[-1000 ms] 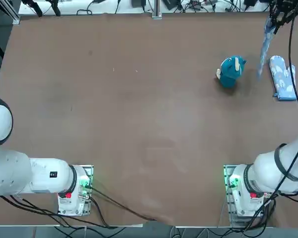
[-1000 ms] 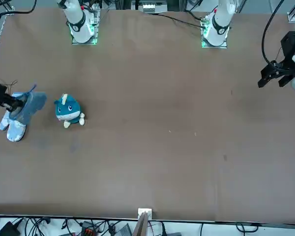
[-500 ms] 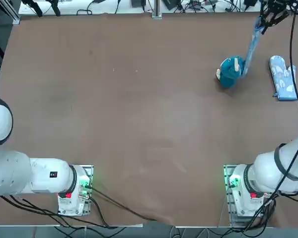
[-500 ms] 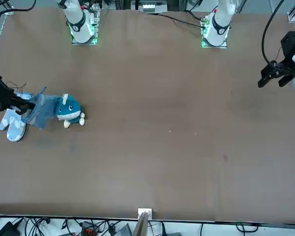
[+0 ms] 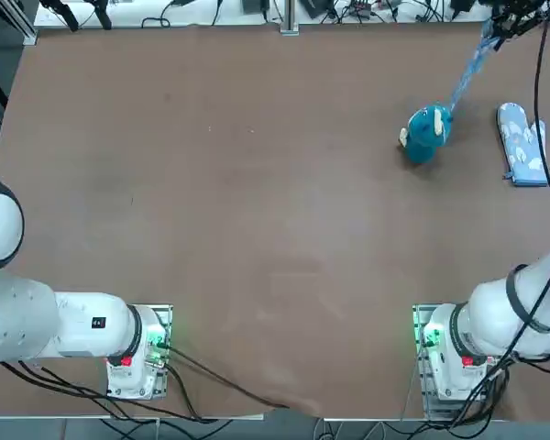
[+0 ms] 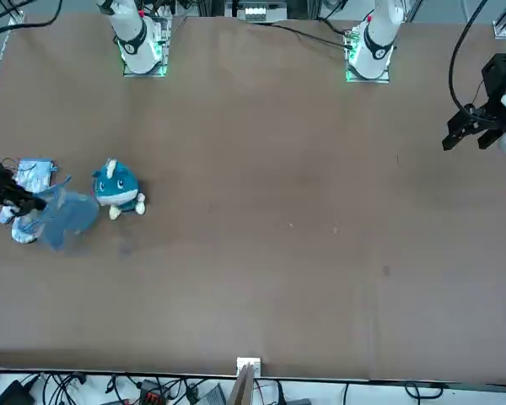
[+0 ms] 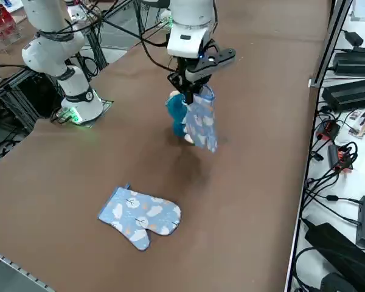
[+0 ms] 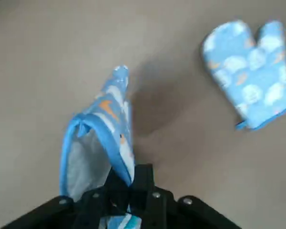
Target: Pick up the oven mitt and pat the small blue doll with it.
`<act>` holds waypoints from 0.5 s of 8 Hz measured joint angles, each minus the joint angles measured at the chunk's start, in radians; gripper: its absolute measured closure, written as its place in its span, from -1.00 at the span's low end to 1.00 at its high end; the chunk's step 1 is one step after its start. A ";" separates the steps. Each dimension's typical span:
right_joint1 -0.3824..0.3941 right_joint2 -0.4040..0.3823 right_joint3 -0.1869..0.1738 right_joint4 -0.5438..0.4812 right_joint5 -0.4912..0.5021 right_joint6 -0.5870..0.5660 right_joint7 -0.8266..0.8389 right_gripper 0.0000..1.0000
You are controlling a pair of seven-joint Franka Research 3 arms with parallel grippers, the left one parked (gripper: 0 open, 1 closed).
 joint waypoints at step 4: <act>0.009 -0.022 0.007 0.001 -0.055 -0.235 -0.011 0.91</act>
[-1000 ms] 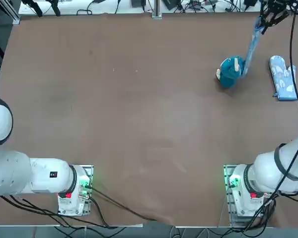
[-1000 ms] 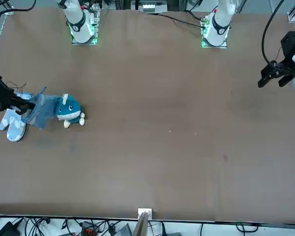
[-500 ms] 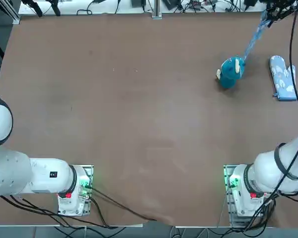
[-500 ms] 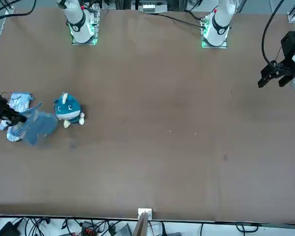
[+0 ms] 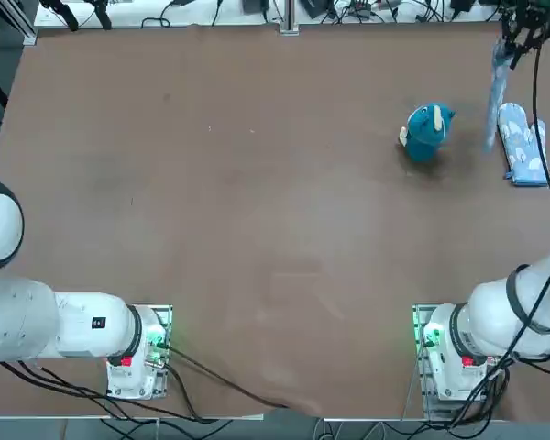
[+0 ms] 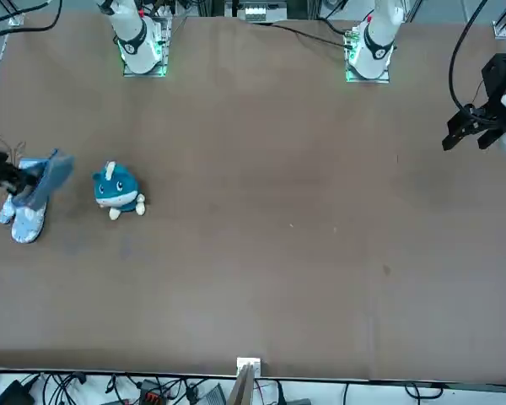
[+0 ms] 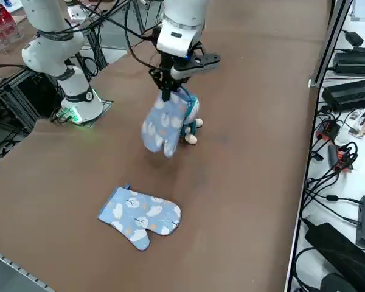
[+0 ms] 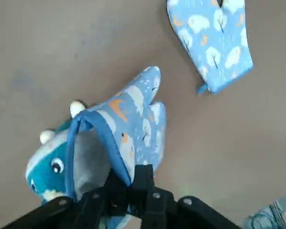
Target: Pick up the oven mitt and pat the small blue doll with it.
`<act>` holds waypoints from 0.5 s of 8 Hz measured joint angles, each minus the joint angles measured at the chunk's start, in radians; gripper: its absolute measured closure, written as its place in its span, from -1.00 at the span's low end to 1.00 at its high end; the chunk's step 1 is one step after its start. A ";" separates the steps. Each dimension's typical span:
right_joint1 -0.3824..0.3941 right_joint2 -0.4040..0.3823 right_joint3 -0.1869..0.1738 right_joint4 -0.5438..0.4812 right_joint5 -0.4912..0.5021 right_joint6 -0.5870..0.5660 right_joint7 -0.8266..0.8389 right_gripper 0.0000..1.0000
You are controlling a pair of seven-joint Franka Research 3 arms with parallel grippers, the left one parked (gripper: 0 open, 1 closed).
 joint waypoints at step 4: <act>0.046 -0.003 0.012 -0.038 0.082 0.042 0.006 0.91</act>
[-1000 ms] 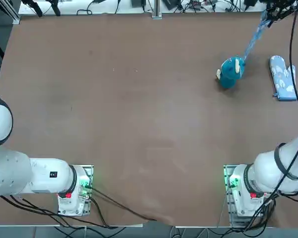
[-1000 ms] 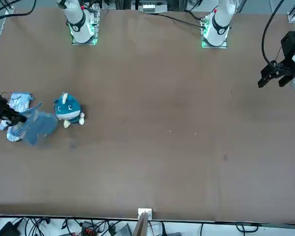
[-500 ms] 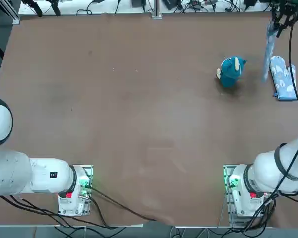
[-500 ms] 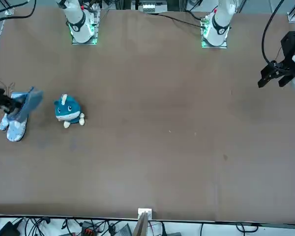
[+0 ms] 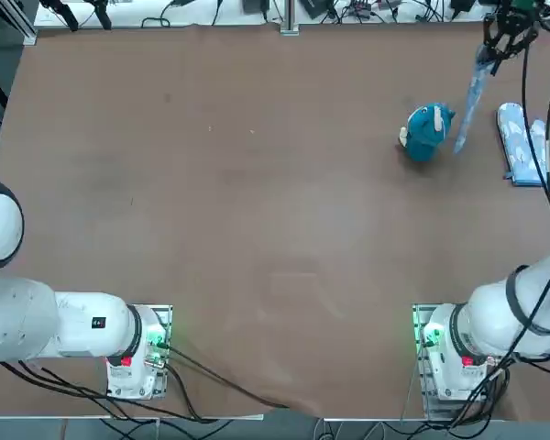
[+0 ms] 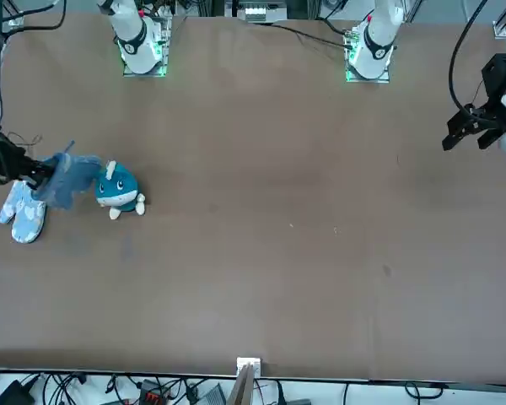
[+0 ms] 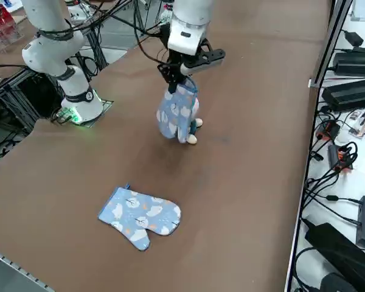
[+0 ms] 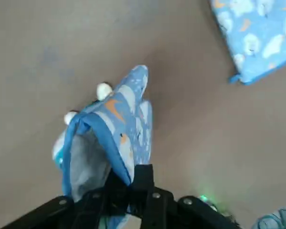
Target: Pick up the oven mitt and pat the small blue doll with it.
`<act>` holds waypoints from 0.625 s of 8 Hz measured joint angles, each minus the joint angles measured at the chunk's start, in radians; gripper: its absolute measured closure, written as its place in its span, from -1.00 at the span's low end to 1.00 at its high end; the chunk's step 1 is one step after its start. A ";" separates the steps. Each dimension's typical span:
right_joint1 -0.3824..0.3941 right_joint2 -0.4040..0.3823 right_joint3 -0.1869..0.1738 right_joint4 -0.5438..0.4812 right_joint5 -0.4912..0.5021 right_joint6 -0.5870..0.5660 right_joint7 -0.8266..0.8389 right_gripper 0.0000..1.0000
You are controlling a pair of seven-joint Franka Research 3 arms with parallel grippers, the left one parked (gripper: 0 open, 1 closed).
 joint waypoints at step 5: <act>-0.016 0.022 -0.016 -0.003 -0.044 0.153 -0.057 0.91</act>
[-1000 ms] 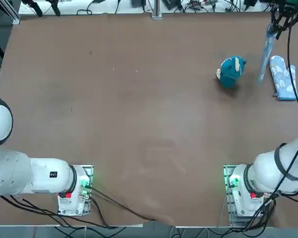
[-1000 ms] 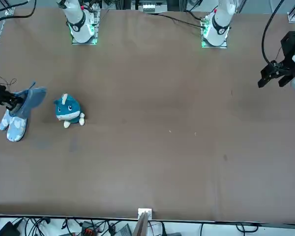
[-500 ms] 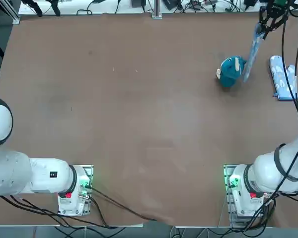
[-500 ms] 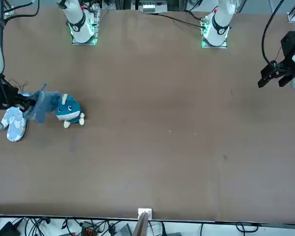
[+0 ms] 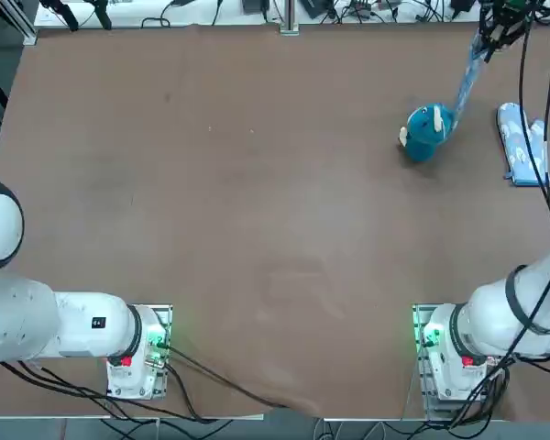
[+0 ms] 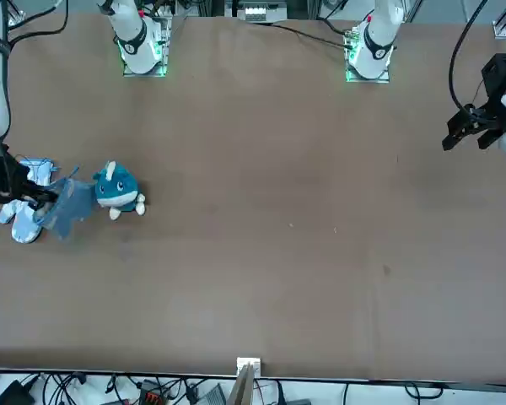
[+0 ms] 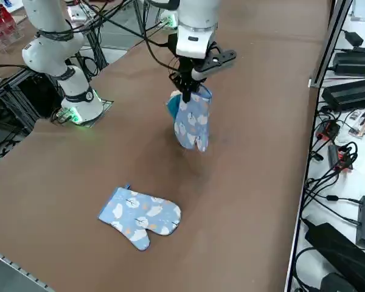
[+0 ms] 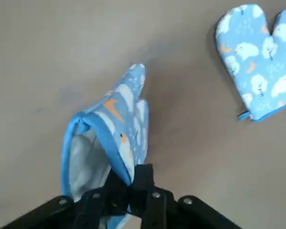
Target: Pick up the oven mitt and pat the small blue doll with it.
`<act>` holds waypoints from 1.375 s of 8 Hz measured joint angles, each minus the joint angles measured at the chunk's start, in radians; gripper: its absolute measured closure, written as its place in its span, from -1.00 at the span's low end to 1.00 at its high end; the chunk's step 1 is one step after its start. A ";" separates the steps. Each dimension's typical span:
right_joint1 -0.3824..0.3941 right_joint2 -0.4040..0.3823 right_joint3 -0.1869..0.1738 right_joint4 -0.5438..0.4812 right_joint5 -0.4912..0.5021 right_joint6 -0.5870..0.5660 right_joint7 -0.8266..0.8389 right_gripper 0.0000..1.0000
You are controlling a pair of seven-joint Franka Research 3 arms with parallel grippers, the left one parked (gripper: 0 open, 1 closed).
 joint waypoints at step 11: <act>-0.386 0.008 -0.015 -0.168 -0.614 0.360 -0.617 0.91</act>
